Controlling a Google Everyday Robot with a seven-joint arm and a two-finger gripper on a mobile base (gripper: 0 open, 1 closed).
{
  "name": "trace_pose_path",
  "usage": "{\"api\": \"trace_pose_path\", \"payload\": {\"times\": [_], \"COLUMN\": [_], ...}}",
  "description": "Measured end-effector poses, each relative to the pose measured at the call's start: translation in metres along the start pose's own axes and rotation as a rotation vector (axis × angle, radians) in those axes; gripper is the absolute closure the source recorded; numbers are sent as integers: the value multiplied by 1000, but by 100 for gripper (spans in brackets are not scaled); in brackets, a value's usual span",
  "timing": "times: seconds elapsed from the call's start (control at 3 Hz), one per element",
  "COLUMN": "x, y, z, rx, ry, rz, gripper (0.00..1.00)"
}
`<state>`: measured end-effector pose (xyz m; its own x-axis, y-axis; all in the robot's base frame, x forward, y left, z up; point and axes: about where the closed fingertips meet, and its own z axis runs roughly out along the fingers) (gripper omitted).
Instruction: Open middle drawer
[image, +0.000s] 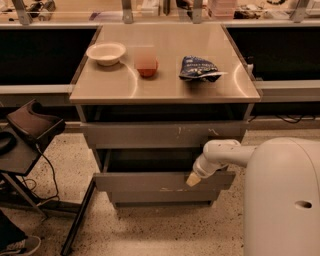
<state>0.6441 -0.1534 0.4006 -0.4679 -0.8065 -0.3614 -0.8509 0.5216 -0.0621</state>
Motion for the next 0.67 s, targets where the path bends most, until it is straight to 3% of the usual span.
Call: {"api": "trace_pose_path", "payload": {"times": [0.67], "x": [11], "y": [11], "z": [-1], "rx": [-4], "ry": [4], "rz": [7], "gripper": [100]}}
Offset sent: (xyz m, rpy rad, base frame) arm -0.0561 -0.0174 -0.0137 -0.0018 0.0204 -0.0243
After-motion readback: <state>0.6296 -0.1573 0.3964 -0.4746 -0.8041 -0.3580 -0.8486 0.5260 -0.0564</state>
